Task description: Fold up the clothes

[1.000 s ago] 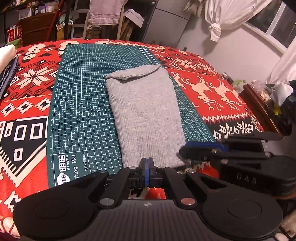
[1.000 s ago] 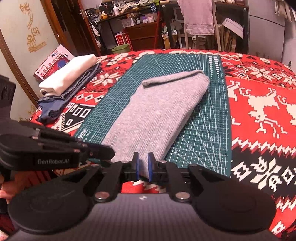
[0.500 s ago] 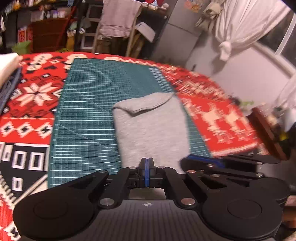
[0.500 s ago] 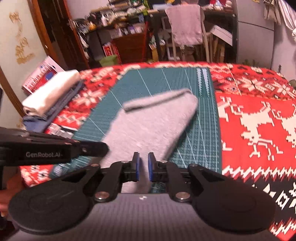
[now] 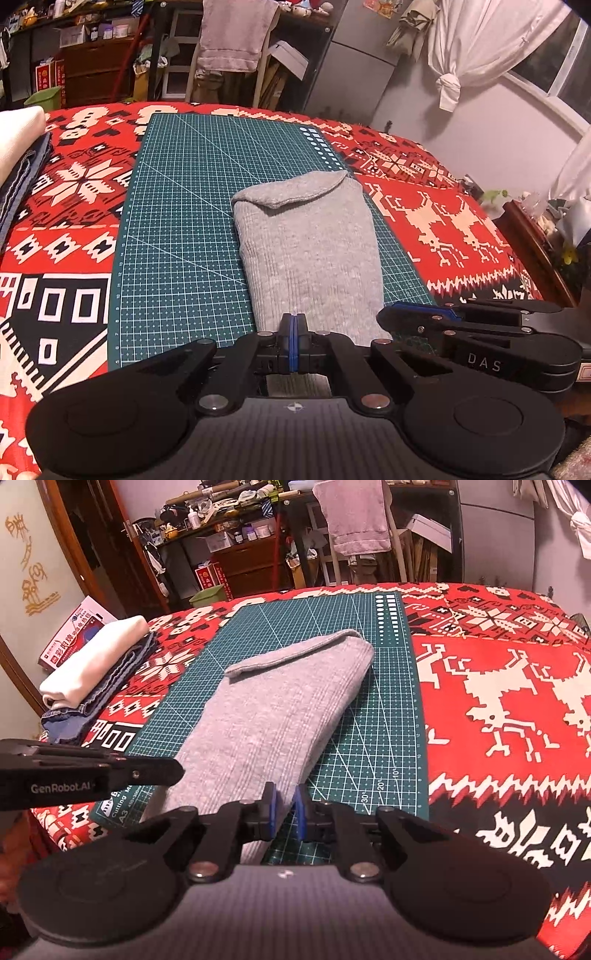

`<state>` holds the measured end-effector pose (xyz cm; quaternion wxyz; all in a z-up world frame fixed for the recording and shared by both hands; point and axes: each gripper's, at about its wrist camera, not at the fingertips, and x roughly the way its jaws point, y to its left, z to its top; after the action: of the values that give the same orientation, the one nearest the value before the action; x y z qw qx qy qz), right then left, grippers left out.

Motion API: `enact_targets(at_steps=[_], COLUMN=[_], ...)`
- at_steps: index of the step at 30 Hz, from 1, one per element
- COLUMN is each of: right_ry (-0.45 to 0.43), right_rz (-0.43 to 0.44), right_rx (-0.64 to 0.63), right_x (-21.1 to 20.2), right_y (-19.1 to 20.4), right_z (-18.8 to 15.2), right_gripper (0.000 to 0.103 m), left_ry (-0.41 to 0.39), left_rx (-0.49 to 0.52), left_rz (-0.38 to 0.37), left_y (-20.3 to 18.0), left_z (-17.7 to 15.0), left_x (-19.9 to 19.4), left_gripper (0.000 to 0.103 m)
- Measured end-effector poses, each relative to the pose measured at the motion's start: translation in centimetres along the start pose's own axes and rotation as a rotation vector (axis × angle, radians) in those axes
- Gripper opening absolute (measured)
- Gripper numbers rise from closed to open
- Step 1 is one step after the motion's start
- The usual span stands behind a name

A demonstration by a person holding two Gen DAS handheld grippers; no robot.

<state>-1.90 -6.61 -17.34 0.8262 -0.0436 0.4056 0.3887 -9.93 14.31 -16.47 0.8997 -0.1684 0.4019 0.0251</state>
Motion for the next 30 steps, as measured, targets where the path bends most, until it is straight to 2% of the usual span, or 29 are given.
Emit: enact_targets(at_steps=[9,21,30], right_ry=[-0.023,-0.025,-0.039], right_rz=[0.004,0.007,0.007], right_rx=[0.019,0.06,0.075], right_x=[-1.0,-1.1,-0.7], right_y=[-0.3,-1.0,-1.4], right_z=[0.8,1.0,2.2], right_gripper=[0.012,0.011,0.011], left_ry=[-0.022,-0.032,-0.028], left_rx=[-0.044,-0.022,-0.034], left_rz=[-0.011,0.017,0.001], left_y=[0.8,0.5,1.0], left_z=[0.8,1.2,2.2], left_x=[-0.7,-0.8,-0.3], left_gripper=[0.0,0.0,0.0])
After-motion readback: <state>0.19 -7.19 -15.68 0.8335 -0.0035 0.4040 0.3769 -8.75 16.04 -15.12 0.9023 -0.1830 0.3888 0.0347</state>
